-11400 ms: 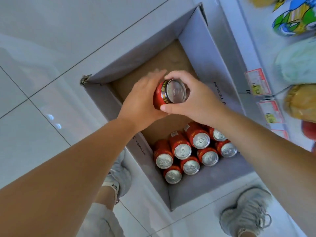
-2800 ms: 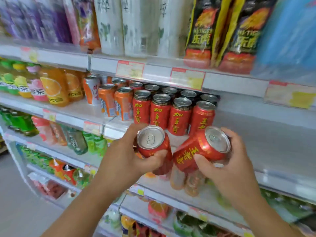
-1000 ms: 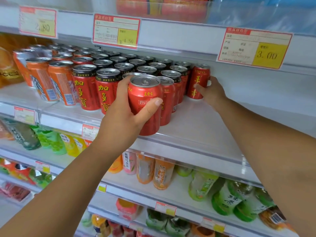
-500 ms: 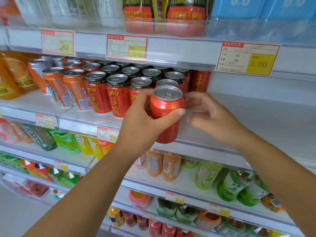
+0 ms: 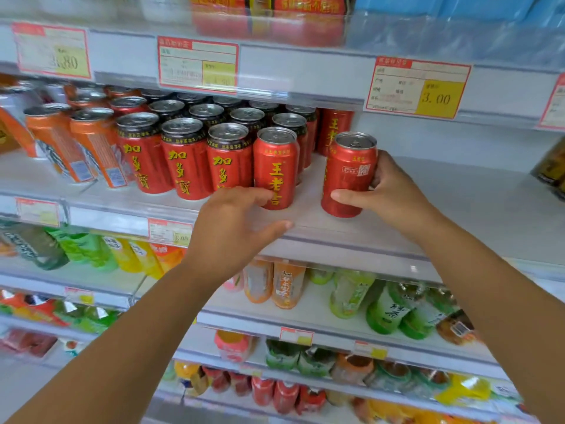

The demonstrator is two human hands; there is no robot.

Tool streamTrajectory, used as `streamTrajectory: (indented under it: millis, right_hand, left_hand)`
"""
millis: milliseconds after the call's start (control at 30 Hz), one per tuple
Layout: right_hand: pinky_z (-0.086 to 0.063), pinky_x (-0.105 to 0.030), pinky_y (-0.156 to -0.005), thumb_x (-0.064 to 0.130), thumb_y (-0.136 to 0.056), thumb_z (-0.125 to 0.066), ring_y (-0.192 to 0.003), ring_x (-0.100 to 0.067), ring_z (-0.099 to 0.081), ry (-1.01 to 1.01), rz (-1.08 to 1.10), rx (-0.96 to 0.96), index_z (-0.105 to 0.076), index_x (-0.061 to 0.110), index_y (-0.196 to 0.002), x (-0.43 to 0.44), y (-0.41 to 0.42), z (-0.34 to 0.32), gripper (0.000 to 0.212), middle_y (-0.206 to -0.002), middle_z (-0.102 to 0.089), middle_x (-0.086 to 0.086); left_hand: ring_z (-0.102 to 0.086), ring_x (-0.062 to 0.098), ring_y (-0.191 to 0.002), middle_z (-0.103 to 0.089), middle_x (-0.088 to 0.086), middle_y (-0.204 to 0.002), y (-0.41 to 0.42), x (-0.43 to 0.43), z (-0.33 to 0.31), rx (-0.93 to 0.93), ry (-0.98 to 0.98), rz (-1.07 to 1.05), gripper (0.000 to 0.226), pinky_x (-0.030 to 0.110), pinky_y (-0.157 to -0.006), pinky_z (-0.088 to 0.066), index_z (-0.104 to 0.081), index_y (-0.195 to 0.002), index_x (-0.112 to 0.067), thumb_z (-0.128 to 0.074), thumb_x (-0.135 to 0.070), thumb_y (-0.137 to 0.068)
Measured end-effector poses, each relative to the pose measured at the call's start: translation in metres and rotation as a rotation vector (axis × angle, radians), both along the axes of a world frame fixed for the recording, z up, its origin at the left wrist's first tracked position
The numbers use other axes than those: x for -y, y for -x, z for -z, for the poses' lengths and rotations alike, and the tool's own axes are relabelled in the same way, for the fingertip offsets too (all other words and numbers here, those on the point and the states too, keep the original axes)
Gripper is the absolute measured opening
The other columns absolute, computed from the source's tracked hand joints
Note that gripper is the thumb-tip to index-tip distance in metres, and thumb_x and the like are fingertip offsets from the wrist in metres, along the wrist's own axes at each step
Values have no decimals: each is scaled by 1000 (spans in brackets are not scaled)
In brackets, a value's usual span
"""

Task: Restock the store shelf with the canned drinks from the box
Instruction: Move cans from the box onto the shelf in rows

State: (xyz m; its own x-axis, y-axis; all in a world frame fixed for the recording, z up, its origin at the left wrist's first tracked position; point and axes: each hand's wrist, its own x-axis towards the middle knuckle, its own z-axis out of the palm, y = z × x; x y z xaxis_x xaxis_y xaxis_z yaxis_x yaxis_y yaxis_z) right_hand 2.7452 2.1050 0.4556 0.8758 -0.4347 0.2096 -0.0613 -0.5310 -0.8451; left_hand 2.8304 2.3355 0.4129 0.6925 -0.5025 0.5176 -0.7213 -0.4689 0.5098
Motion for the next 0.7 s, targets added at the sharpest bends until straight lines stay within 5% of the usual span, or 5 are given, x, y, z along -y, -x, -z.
streamTrajectory:
  millis: [233, 367, 533, 700]
  right_hand:
    - [-44, -43, -105, 9, -72, -81, -109, -9, -57, -133, -21, -62, -19, 20, -140, 13, -23, 6, 93, -120, -54, 7]
    - [-43, -39, -104, 50, -52, -88, -121, -15, -50, 32, 154, -22, -27, 36, -134, 6, -27, 16, 103, -132, -45, 2]
    - [-46, -36, -96, 9, -73, -78, -109, -15, -60, -114, 63, -62, -29, 23, -141, 14, -26, 5, 86, -124, -60, -2]
    - [-46, -32, -87, 20, -72, -83, -103, -15, -59, -50, 135, -79, -33, 18, -129, 10, -28, 8, 76, -118, -57, -1]
  left_hand:
    - [-62, 18, -93, -70, -8, -97, -28, -11, 37, 262, -27, 12, 44, 37, -90, -42, -74, -93, -23, -62, -62, -78]
    - [-59, 18, -89, -69, -8, -94, -30, -10, 39, 278, -29, 12, 46, 35, -85, -41, -73, -92, -22, -60, -64, -79]
    - [-57, 17, -85, -67, -8, -89, -29, -10, 40, 299, -31, 6, 44, 30, -81, -35, -72, -92, -24, -58, -64, -80]
    - [-57, 17, -84, -66, -8, -88, -32, -10, 41, 311, -22, 6, 42, 30, -80, -35, -72, -91, -24, -60, -63, -80]
